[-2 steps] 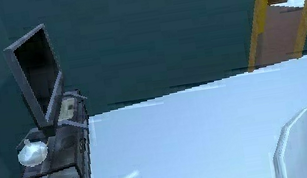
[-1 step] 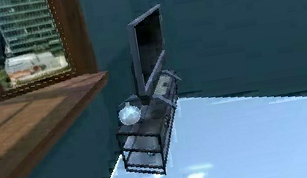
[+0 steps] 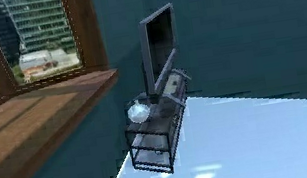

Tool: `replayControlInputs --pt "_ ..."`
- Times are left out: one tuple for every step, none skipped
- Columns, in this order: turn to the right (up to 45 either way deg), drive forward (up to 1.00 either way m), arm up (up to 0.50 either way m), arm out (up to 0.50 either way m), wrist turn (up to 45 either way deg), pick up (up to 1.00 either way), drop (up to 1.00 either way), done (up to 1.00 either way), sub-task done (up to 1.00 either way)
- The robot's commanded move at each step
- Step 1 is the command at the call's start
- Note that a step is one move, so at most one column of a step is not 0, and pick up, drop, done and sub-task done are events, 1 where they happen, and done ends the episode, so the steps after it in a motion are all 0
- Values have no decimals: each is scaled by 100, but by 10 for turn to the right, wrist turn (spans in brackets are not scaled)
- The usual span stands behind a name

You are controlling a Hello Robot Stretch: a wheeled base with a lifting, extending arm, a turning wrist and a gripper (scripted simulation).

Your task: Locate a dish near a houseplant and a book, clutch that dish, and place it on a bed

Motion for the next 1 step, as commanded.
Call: replayControlInputs --pt "0 45 0 0 0 0 0 0 0"
